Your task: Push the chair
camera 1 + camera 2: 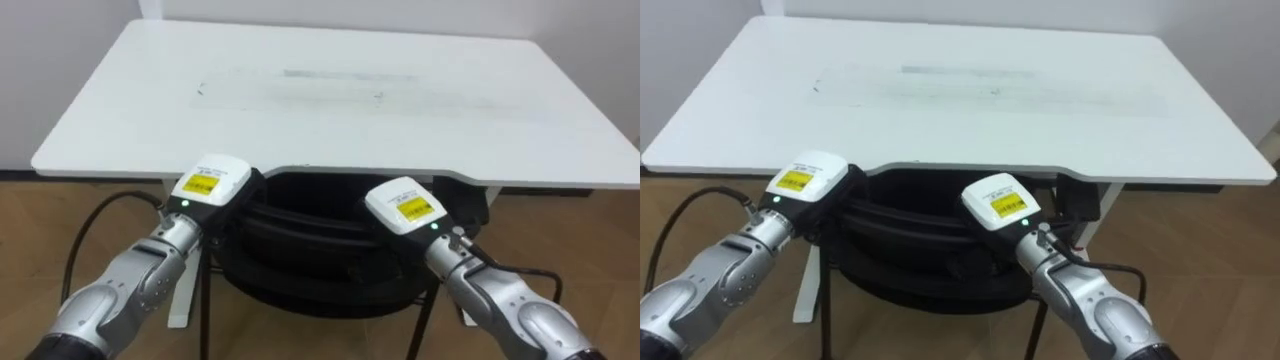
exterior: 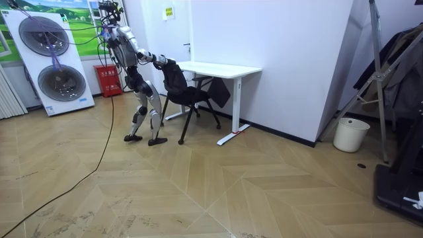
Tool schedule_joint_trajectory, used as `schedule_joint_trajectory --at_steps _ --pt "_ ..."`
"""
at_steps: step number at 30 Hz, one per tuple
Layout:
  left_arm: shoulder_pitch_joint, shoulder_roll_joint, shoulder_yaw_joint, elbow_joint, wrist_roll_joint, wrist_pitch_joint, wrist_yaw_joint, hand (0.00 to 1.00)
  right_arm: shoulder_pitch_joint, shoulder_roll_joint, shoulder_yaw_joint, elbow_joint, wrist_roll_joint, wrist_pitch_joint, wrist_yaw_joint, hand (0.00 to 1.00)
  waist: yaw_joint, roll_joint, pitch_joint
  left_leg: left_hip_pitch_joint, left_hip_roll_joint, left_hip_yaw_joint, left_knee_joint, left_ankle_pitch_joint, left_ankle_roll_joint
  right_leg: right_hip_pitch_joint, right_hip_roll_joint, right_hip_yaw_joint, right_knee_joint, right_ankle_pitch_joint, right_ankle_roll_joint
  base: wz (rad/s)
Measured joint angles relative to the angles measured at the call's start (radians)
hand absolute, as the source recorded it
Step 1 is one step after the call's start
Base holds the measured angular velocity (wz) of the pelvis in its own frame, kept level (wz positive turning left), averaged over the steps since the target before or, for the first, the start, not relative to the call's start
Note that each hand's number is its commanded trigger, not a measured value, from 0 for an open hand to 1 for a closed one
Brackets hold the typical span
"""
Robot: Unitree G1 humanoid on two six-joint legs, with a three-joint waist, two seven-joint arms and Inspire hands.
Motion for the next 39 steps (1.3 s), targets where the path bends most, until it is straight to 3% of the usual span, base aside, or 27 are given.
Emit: schedule_joint_trajectory --at_steps 1,2,4,5,6,7,8,9,10,11,12,13,14,15,18,23,28,30,32,34,36,37,39 --pt "0.0 -0.003 -0.001 0.004 0.003 0.0 0.003 1.0 0.001 -0.003 -0.001 0.001 0.0 -0.001 0.0 1.0 0.0 -0.007 0.0023 0.0 -0.012 0.0 -0.029 -0.001 0.0 0.0 -0.003 0.005 -0.001 0.0 0.0 0.24" --pt "0.001 -0.014 0.0 0.011 0.012 0.0 0.007 1.0 0.001 -0.008 -0.001 0.005 0.0 -0.002 0.0 1.0 0.004 -0.016 0.0012 0.0 -0.038 0.005 -0.108 -0.006 -0.001 -0.002 -0.017 0.008 -0.002 0.001 0.001 0.0" --pt "0.006 -0.035 -0.001 0.019 0.02 0.002 0.012 1.0 0.004 -0.019 0.001 0.016 0.0 -0.007 -0.004 1.0 0.02 -0.015 -0.0043 0.008 -0.078 0.015 -0.264 -0.002 0.004 -0.004 -0.028 0.001 -0.02 0.012 0.019 -0.25" --pt "0.015 -0.045 -0.006 0.019 0.02 0.012 0.014 1.0 0.005 -0.025 0.002 0.022 -0.003 -0.011 -0.005 1.0 0.035 -0.007 -0.011 0.014 -0.088 0.028 -0.362 0.02 0.014 0.001 -0.029 -0.007 -0.041 0.024 0.039 -0.6" --pt "0.036 -0.057 -0.008 0.018 0.02 0.02 0.02 1.0 0.007 -0.021 0.01 0.033 -0.022 -0.011 -0.007 1.0 0.05 0.015 -0.0372 0.023 -0.085 0.02 -0.416 0.041 0.017 0.011 -0.018 -0.007 -0.072 0.045 0.086 -0.58" --pt "0.038 -0.057 -0.007 0.017 0.02 0.022 0.021 1.0 0.005 -0.02 0.01 0.032 -0.028 -0.011 -0.008 1.0 0.053 0.02 -0.0395 0.026 -0.085 0.018 -0.43 0.041 0.016 0.007 -0.015 0.011 -0.061 0.044 0.089 -0.12" --pt "0.035 -0.058 0.003 0.009 0.02 0.019 0.021 1.0 0.003 -0.028 0.008 0.014 -0.029 -0.011 -0.01 1.0 0.038 0.001 -0.0235 0.024 -0.103 0.02 -0.416 0.041 0.016 -0.011 -0.035 0.074 0.03 0.025 0.081 0.42" --pt "0.04 -0.06 0.007 0.008 0.02 0.02 0.014 1.0 0.015 -0.038 0.008 -0.005 -0.027 -0.01 -0.005 1.0 0.025 -0.016 -0.0235 0.015 -0.128 0.02 -0.384 0.044 0.013 -0.033 -0.048 0.083 0.068 -0.012 0.061 0.4" --pt "0.043 -0.066 0.006 0.008 0.02 0.023 0.003 1.0 0.024 -0.046 0.008 -0.017 -0.026 -0.008 0.0 1.0 0.033 -0.009 -0.0294 0.018 -0.128 0.018 -0.387 0.045 0.012 -0.035 -0.047 0.078 0.058 -0.015 0.061 0.08" --pt "0.044 -0.065 -0.002 0.003 0.019 0.022 -0.007 1.0 0.035 -0.054 0.008 -0.024 -0.025 -0.007 0.002 1.0 0.039 0.004 -0.0334 0.025 -0.126 0.001 -0.42 0.048 0.026 -0.016 -0.032 0.065 -0.004 -0.003 0.08 -0.15" --pt "0.045 -0.061 -0.003 -0.008 0.02 0.022 -0.007 0.78 0.035 -0.054 0.008 -0.025 -0.027 -0.004 -0.004 0.86 0.041 0.006 -0.0344 0.036 -0.128 -0.011 -0.482 0.058 0.034 0.011 -0.019 0.065 -0.08 0.023 0.11 -0.08" --pt "0.045 -0.055 0.0 -0.019 0.022 0.022 -0.006 0.53 0.034 -0.055 0.008 -0.028 -0.027 -0.003 -0.009 0.58 0.043 0.004 -0.0341 0.04 -0.129 -0.01 -0.506 0.063 0.027 0.012 -0.021 0.065 -0.099 0.03 0.105 0.06" --pt "0.046 -0.046 0.003 -0.043 0.023 0.022 -0.006 0.0 0.035 -0.065 0.008 -0.044 -0.03 -0.002 -0.02 0.2 0.046 -0.008 -0.022 0.045 -0.145 -0.005 -0.535 0.074 0.024 0.007 -0.031 0.06 -0.108 0.057 0.09 0.08" --pt "0.047 -0.047 0.002 -0.048 0.023 0.022 -0.008 0.0 0.04 -0.072 0.008 -0.053 -0.03 -0.001 -0.019 0.0 0.047 -0.008 -0.0216 0.05 -0.146 -0.004 -0.544 0.103 0.026 0.008 -0.033 0.055 -0.107 0.067 0.078 0.07" --pt "0.05 -0.057 0.01 -0.072 0.021 0.04 -0.043 0.0 0.051 -0.072 0.007 -0.071 -0.026 0.018 -0.003 0.0 0.061 -0.007 -0.0228 0.058 -0.148 -0.004 -0.55 0.132 0.032 0.01 -0.033 0.049 -0.104 0.062 0.069 -0.14" --pt "0.049 -0.087 0.035 -0.099 -0.058 0.067 -0.075 0.0 0.049 -0.078 -0.013 -0.097 0.057 0.033 0.075 0.0 0.053 -0.013 -0.0231 0.058 -0.163 -0.016 -0.556 0.142 0.044 0.015 -0.043 0.049 -0.105 0.068 0.08 0.05" --pt "0.045 -0.101 0.052 -0.101 -0.092 0.069 -0.066 0.0 0.052 -0.083 -0.023 -0.097 0.13 0.031 0.083 0.0 0.045 -0.008 -0.0088 0.081 -0.178 -0.024 -0.571 0.138 0.06 0.037 -0.053 0.054 -0.111 0.07 0.083 0.04" --pt "0.047 -0.123 0.091 -0.115 -0.167 0.061 -0.06 0.0 0.073 -0.07 -0.077 -0.098 0.162 0.004 0.068 0.0 0.04 -0.005 0.0024 0.077 -0.179 -0.029 -0.571 0.14 0.063 0.038 -0.056 0.056 -0.116 0.072 0.085 0.12" --pt "0.068 -0.148 0.161 -0.154 -0.218 0.059 -0.045 0.0 0.098 -0.059 -0.131 -0.104 0.2 -0.02 0.055 0.0 0.053 -0.005 0.0026 0.068 -0.181 -0.024 -0.57 0.142 0.07 0.027 -0.06 0.059 -0.113 0.072 0.085 0.03" --pt "0.101 -0.154 0.244 -0.173 -0.236 0.046 -0.017 0.0 0.133 -0.045 -0.199 -0.108 0.216 -0.07 0.047 0.0 0.059 -0.007 0.0021 0.065 -0.182 -0.019 -0.568 0.14 0.073 0.024 -0.061 0.059 -0.114 0.072 0.085 -0.02" --pt "0.139 -0.164 0.366 -0.208 -0.298 0.04 0.069 0.0 0.175 -0.042 -0.297 -0.151 0.263 -0.129 -0.007 0.0 0.071 -0.007 0.0027 0.062 -0.182 -0.002 -0.563 0.137 0.077 0.007 -0.064 0.076 -0.097 0.07 0.085 -0.2" --pt "0.145 -0.164 0.391 -0.208 -0.318 0.037 0.089 0.0 0.181 -0.047 -0.306 -0.159 0.264 -0.152 -0.01 0.0 0.072 -0.007 0.0027 0.062 -0.181 0.004 -0.563 0.136 0.078 0.005 -0.064 0.079 -0.096 0.071 0.083 -0.25" --pt "0.155 -0.206 0.522 -0.277 -0.419 0.0 0.226 0.0 0.234 -0.034 -0.355 -0.162 0.269 -0.194 -0.054 0.0 0.08 -0.008 0.0019 0.066 -0.183 0.008 -0.561 0.131 0.081 0.005 -0.064 0.088 -0.101 0.075 0.077 -0.08"
